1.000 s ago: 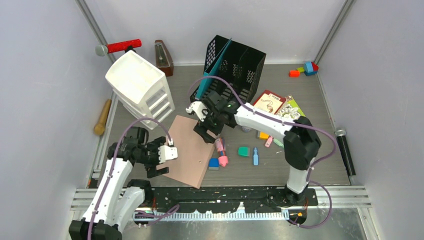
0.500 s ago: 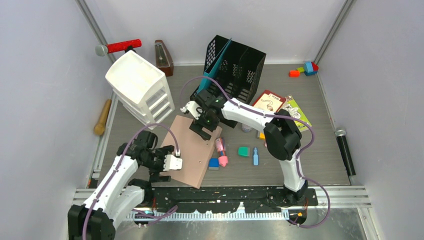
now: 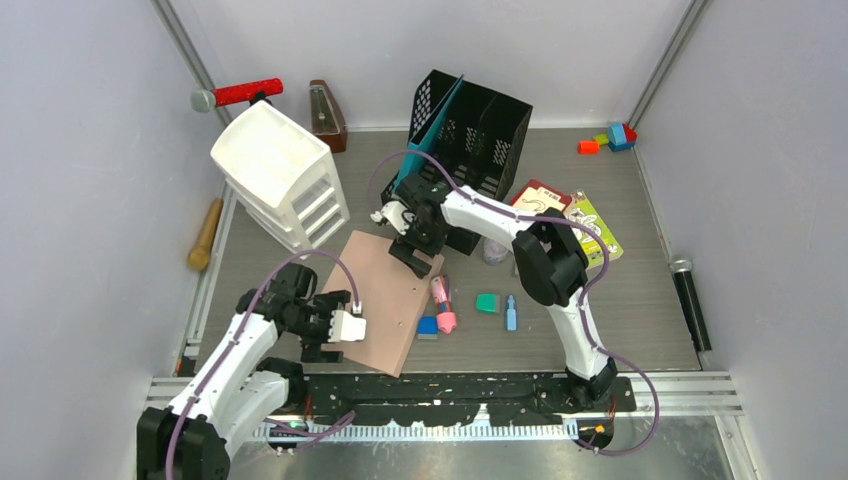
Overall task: Organize the desk
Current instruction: Move the storage box to the center of the board, then pick up the folder from the center of the board.
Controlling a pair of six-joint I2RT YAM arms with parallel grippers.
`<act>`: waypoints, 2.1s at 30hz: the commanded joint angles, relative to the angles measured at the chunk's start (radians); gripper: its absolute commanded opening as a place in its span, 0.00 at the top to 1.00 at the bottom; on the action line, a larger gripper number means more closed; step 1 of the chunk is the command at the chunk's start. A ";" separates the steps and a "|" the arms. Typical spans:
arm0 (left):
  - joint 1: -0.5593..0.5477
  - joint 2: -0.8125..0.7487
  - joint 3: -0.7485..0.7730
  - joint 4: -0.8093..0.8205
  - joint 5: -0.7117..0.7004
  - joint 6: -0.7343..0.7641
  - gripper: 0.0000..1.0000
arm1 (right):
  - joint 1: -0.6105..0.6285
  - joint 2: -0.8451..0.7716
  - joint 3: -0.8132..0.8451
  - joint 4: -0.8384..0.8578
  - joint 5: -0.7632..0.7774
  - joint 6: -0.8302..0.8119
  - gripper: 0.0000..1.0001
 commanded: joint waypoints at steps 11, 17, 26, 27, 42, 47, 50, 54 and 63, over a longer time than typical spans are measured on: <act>-0.004 -0.007 -0.035 0.078 0.013 0.026 0.01 | -0.031 0.052 0.092 -0.102 -0.103 -0.077 0.10; -0.004 -0.015 -0.058 0.102 -0.011 0.035 0.01 | -0.031 0.080 0.094 -0.122 -0.176 -0.067 0.11; -0.004 -0.029 -0.093 0.138 -0.052 0.055 0.01 | -0.032 0.084 0.180 -0.158 -0.222 -0.053 0.21; -0.004 -0.030 -0.098 0.142 -0.057 0.058 0.01 | -0.033 0.085 0.189 -0.171 -0.228 -0.051 0.22; -0.005 -0.044 -0.106 0.174 -0.083 0.046 0.01 | -0.051 0.044 0.323 -0.293 -0.282 -0.001 0.86; -0.004 -0.050 -0.067 0.147 -0.085 -0.003 0.01 | -0.051 0.007 0.327 -0.308 -0.288 0.040 0.99; -0.004 -0.056 0.011 0.099 -0.059 -0.084 0.01 | -0.050 -0.014 0.328 -0.319 -0.299 0.072 1.00; -0.004 -0.056 0.137 0.050 -0.020 -0.218 0.01 | -0.048 -0.031 0.332 -0.329 -0.330 0.125 0.99; -0.006 -0.039 0.388 0.025 0.116 -0.579 0.01 | -0.048 -0.078 0.406 -0.323 -0.285 0.224 1.00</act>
